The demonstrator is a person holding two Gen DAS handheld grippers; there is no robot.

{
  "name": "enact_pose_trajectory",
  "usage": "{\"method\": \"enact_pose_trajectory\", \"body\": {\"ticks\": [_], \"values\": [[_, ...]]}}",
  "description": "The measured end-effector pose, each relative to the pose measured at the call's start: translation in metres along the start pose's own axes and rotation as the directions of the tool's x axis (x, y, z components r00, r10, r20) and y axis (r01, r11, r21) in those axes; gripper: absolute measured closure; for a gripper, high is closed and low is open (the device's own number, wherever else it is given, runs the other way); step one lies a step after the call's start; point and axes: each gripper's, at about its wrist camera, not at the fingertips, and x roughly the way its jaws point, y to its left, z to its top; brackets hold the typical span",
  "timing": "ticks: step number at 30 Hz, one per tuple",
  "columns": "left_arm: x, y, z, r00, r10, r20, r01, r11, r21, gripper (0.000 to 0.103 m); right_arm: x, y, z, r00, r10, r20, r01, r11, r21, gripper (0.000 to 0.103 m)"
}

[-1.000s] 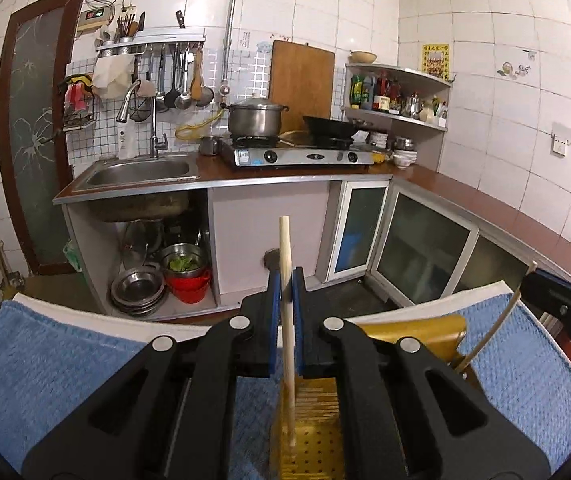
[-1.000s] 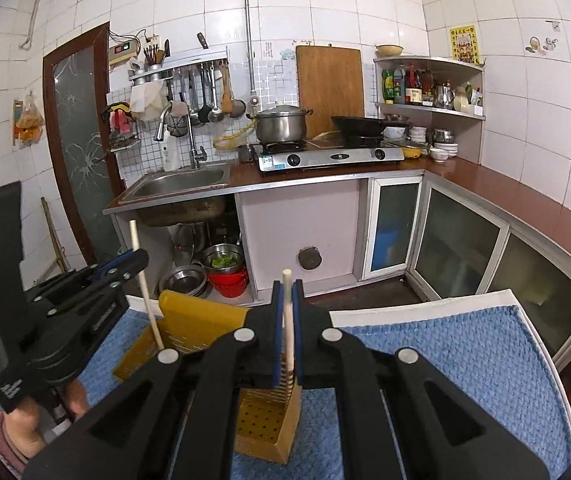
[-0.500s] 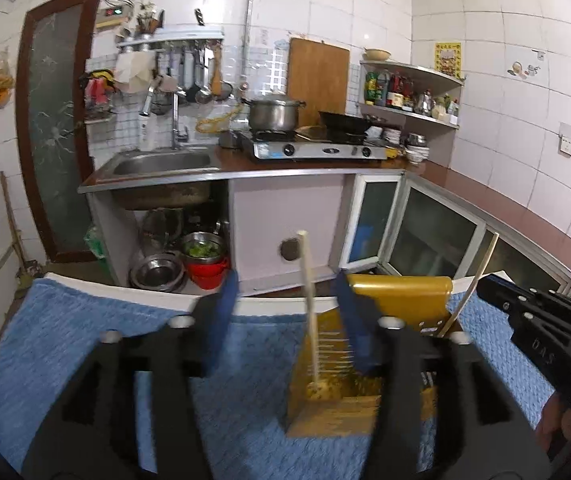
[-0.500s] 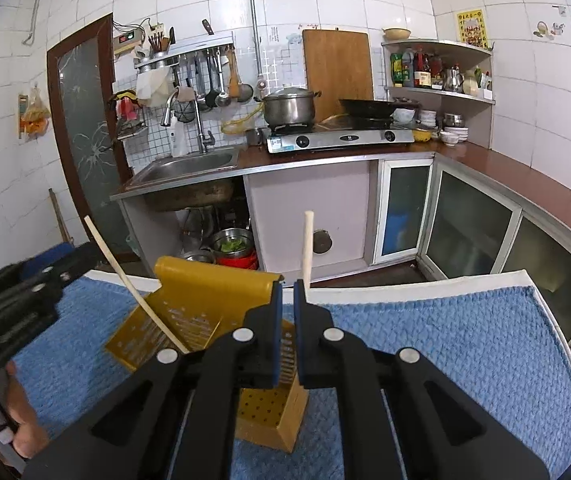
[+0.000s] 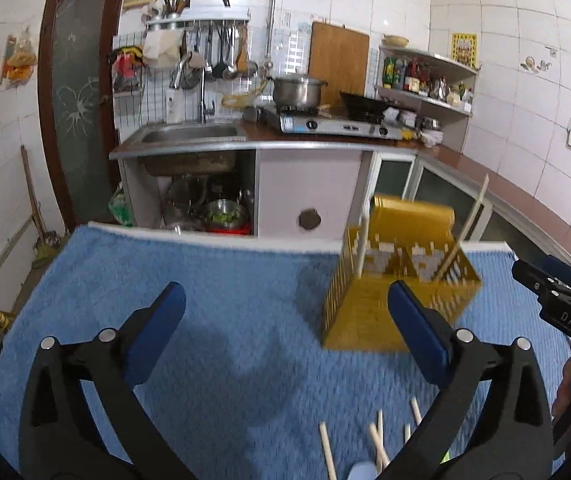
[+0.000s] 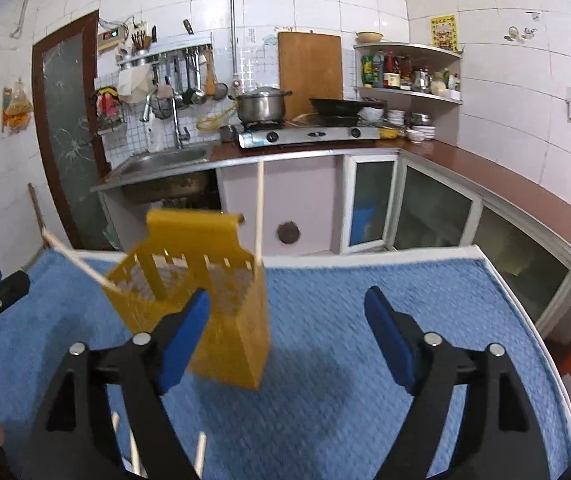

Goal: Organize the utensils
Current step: 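Grasp another chopstick with the left tool while the right tool grasps the green frog-handled fork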

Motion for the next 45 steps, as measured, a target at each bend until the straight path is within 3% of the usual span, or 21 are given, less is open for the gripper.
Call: {"method": "enact_pose_trajectory", "body": {"ticks": [13, 26, 31, 33, 38, 45], "values": [[0.016, 0.009, -0.082, 0.982, -0.006, -0.188, 0.000, 0.999, -0.033, 0.005, 0.000, 0.002, -0.091, 0.980, -0.035, -0.195, 0.039, 0.999, 0.016, 0.020], [0.037, -0.005, -0.123, 0.942, 0.030, -0.335, -0.032, 0.999, -0.002, 0.005, -0.004, 0.027, -0.139, 0.962, -0.031, -0.271, 0.022, 0.999, -0.034, 0.020], [0.041, -0.010, -0.125, 0.934, 0.025, -0.356, -0.022, 1.000, 0.014, 0.012, -0.002, 0.038, -0.150, 0.954, -0.026, -0.299, 0.010, 0.998, -0.055, 0.020], [0.044, -0.014, -0.126, 0.930, 0.027, -0.366, -0.016, 0.999, 0.032, 0.023, 0.000, 0.038, -0.154, 0.949, -0.030, -0.312, 0.012, 0.998, -0.059, 0.021], [0.054, -0.019, -0.131, 0.909, 0.016, -0.416, 0.002, 0.999, 0.043, 0.049, 0.001, 0.038, -0.157, 0.938, 0.024, -0.346, -0.036, 0.999, -0.029, 0.048], [0.061, -0.028, -0.131, 0.907, 0.056, -0.417, -0.023, 0.996, 0.084, 0.050, 0.004, 0.045, -0.158, 0.914, 0.037, -0.404, -0.043, 0.999, -0.007, 0.063]]}}
